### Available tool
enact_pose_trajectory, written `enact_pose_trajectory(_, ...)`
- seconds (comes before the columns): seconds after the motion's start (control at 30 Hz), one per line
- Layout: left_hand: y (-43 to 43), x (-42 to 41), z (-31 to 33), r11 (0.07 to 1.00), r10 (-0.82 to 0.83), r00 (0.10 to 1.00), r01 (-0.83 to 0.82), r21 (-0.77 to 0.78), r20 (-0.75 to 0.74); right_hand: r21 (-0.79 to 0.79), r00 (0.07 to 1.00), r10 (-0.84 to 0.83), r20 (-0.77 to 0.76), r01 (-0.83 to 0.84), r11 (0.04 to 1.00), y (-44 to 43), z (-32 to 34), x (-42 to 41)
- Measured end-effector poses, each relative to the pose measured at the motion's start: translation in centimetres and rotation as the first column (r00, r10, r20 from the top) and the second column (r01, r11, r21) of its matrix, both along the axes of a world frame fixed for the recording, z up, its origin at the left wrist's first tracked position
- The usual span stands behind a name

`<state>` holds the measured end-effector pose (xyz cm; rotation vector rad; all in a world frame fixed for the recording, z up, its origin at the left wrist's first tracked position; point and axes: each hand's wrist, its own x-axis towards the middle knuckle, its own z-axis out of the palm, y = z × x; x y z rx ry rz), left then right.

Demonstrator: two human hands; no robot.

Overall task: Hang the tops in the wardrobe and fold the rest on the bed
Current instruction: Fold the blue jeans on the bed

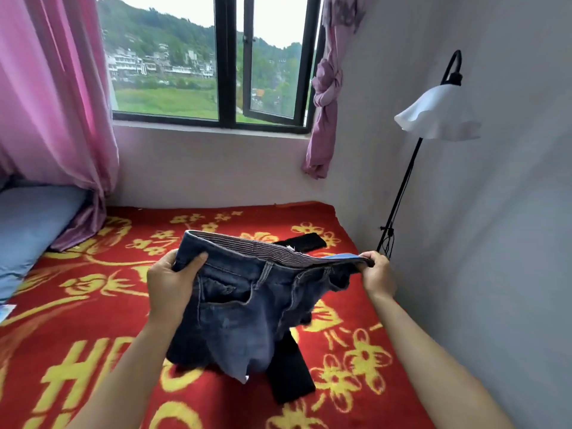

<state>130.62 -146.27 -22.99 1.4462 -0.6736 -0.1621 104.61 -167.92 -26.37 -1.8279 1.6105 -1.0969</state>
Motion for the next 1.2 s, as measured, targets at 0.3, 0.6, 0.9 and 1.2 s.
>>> enact_pose_trajectory(0.3,3.4,-0.7,5.6,0.928,-0.021,0.956,-0.09,-0.361,-0.292,-0.412,0.919,0.162,0.359,0.0,0.911,0.1,14.5,5.5)
enact_pose_trajectory(0.6,8.8,-1.0,-6.0,0.961,0.277,0.892,-0.25,0.12,-0.357,0.084,0.942,0.332,-0.04,-0.328,0.941,1.9,0.1,9.7)
enact_pose_trajectory(0.9,16.1,-0.1,-16.8,0.796,0.5,0.821,-0.313,0.518,-0.273,0.364,0.806,0.54,-0.243,-0.44,0.821,9.2,-10.7,16.4)
enact_pose_trajectory(1.2,22.7,9.7,-20.6,0.827,0.48,0.79,-0.262,0.498,-0.381,0.306,0.629,0.609,-0.484,-0.53,0.791,17.3,-11.3,32.0)
